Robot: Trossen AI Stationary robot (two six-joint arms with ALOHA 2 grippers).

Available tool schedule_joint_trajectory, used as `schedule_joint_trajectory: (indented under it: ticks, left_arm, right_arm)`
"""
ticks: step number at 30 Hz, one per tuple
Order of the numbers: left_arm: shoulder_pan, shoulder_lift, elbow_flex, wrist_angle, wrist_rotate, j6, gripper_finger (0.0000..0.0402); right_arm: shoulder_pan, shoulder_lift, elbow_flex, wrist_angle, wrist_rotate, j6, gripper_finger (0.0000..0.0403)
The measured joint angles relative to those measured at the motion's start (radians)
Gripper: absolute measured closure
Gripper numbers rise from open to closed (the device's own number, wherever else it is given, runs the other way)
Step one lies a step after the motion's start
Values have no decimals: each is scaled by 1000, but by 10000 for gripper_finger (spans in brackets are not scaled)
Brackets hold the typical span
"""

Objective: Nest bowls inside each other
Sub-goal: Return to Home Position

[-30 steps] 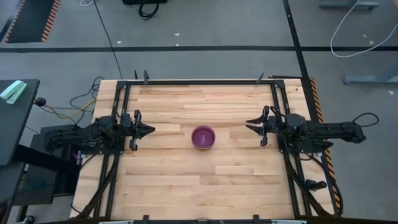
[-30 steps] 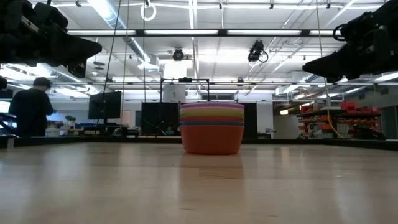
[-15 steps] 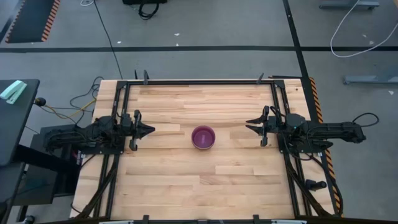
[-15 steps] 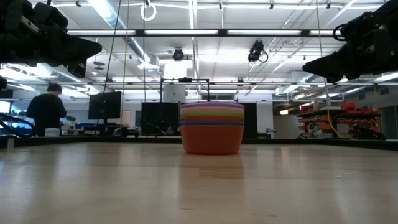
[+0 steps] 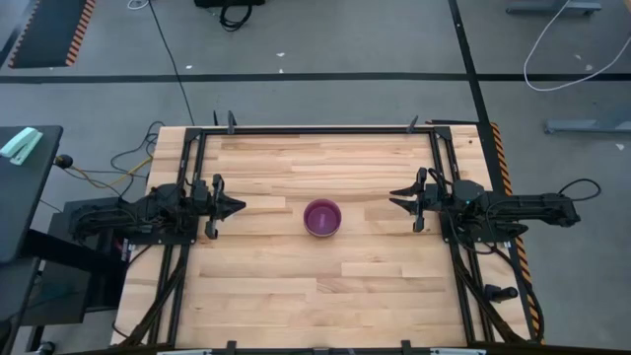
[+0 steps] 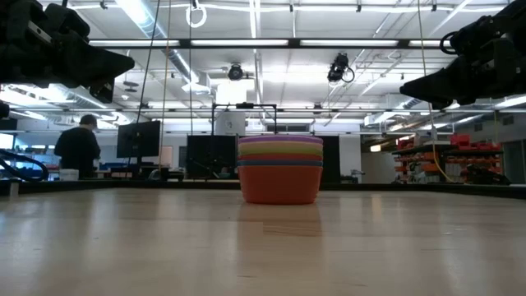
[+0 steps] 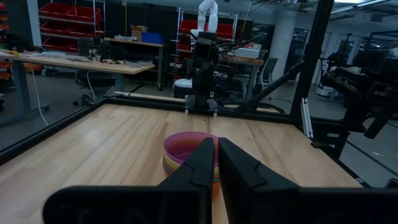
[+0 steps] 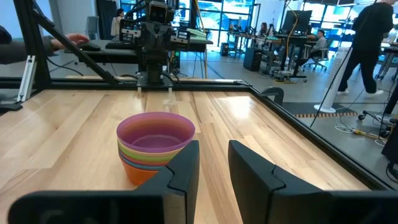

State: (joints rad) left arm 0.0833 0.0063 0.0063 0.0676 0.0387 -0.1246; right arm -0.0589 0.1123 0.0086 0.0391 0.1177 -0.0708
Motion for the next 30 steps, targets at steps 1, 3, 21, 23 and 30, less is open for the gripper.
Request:
schedule_joint_trajectory:
  ticks: [1,3,21,23,30]
  left_arm:
    - [0,0,0,0,0,0,376]
    - [0,0,0,0,0,0,376]
    - [0,0,0,0,0,0,378]
    - [0,0,0,0,0,0,378]
    - [0,0,0,0,0,0,367]
  right_arm:
    - [0,0,0,0,0,0,309]
    - [0,0,0,0,0,0,309]
    - [0,0,0,0,0,0,309]
    - [0,0,0,0,0,0,309]
    - [0,0,0,0,0,0,309]
